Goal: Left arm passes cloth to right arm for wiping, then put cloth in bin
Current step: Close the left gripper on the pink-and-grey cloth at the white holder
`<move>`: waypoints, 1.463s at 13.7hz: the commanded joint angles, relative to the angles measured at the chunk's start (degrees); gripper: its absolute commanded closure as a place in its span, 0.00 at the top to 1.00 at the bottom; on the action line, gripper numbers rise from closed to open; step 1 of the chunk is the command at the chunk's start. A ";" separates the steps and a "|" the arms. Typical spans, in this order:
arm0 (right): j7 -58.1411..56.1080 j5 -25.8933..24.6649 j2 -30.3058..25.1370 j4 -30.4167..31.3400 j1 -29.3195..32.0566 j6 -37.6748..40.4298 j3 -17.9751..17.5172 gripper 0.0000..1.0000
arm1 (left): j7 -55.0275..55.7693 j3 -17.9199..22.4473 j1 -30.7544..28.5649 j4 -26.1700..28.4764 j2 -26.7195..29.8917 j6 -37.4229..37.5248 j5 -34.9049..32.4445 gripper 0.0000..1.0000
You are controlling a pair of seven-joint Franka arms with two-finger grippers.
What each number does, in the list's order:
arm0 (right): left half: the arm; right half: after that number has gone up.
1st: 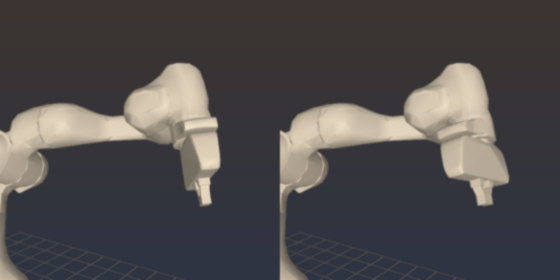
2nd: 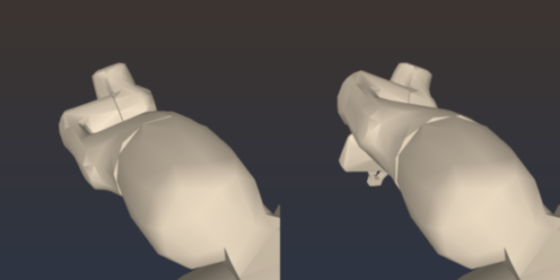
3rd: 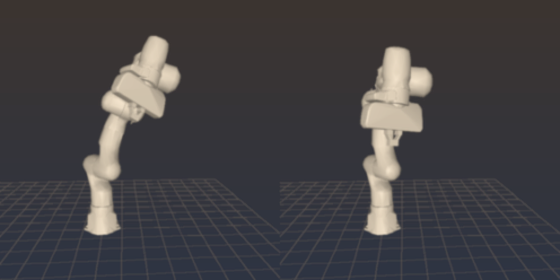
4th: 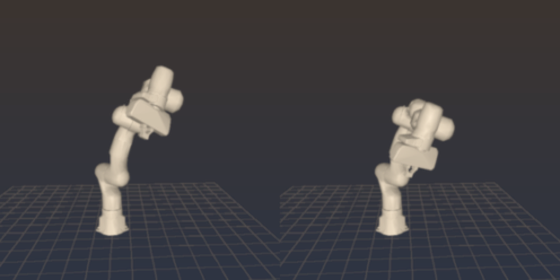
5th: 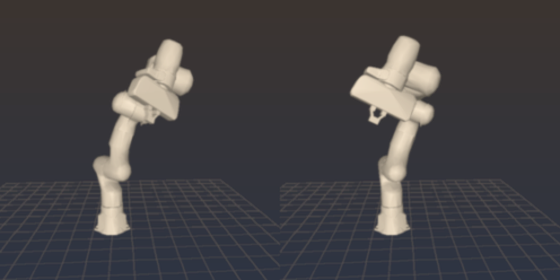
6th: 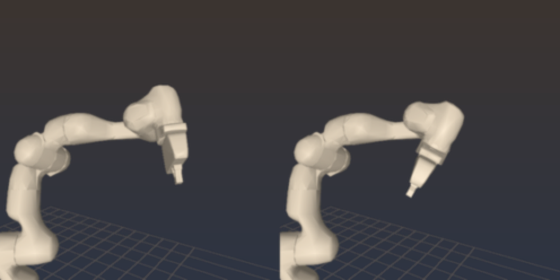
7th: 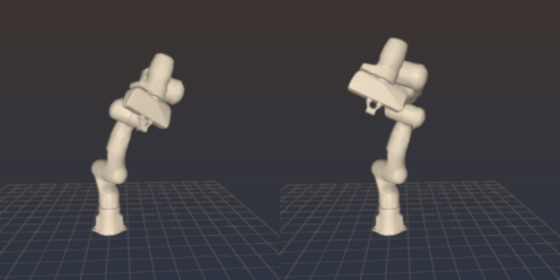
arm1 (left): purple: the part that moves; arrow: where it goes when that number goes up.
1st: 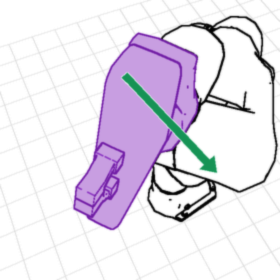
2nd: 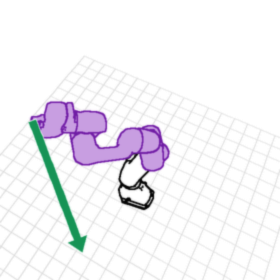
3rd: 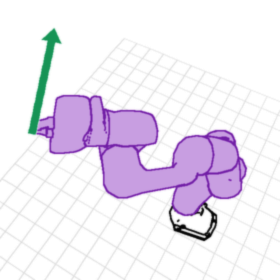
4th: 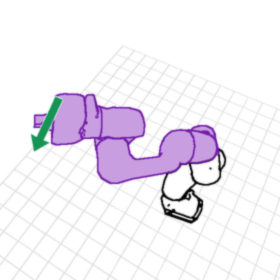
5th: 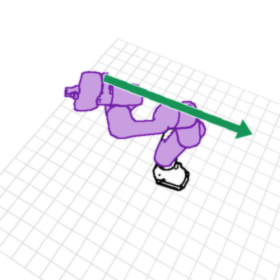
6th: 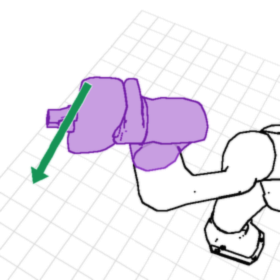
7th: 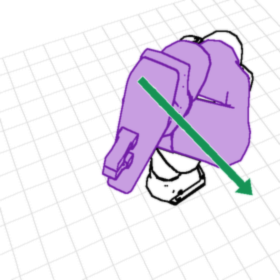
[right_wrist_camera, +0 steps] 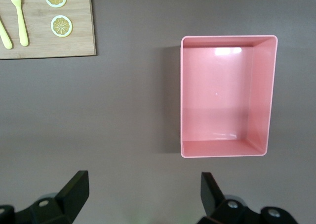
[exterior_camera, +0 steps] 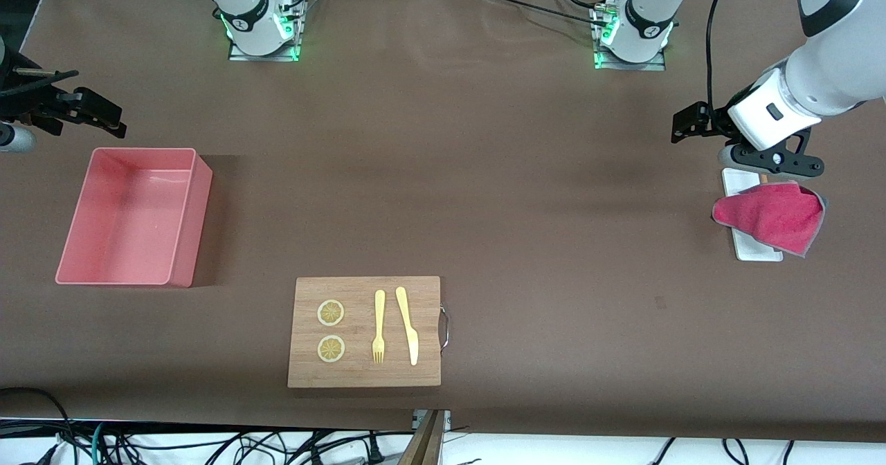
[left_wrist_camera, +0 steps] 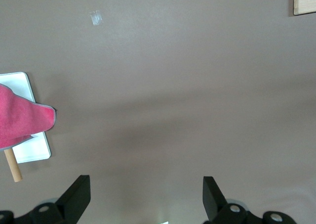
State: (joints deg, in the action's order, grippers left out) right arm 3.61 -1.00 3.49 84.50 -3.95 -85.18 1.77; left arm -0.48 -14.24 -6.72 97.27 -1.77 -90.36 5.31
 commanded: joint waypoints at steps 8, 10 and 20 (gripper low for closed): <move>-0.71 -0.59 0.64 -1.62 0.26 0.36 -0.01 1.00 | 0.39 0.00 -0.40 -5.06 -2.71 1.41 -1.18 1.00; -0.71 -0.67 0.73 -1.62 0.17 0.36 -0.01 1.00 | 0.39 0.00 -0.40 -5.69 -3.50 1.50 -1.27 1.00; -0.71 -0.85 0.90 -1.62 -0.01 0.36 -0.01 1.00 | 0.04 0.44 -0.84 -6.31 -3.94 4.93 -1.18 1.00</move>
State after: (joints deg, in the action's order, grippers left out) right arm 3.61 -1.00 3.63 84.50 -3.90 -85.18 1.78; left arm -0.44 -13.61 -7.48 93.40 -4.39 -86.99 5.31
